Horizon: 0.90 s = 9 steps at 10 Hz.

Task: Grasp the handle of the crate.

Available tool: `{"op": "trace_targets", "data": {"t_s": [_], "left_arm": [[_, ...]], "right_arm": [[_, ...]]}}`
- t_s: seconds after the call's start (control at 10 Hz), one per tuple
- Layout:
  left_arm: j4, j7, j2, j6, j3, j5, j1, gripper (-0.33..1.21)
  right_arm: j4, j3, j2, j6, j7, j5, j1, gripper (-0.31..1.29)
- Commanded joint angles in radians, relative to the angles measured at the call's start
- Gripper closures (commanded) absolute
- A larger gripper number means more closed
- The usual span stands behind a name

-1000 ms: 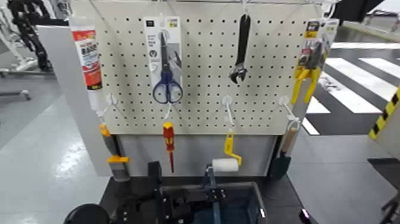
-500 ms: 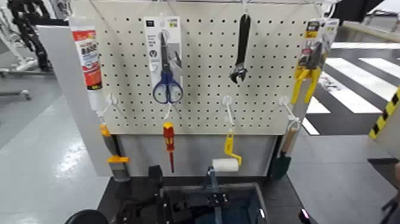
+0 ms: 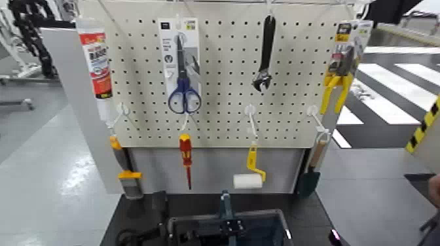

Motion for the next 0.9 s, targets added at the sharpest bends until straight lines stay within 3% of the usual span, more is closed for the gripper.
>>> {"op": "trace_targets", "data": {"t_s": [0.1,0.9], "left_arm": [[-0.053,0.045,0.020,0.001,0.019,0.068,0.035,1.19],[-0.142,0.207,0.082,0.018,-0.024,0.292,0.037,1.19]], "right_arm": [[0.003,-0.002,-0.001,0.001,0.000,0.001,-0.004,0.15],[-0.003,-0.002,-0.001,0.013,0.000,0.016,-0.008,0.15]]}}
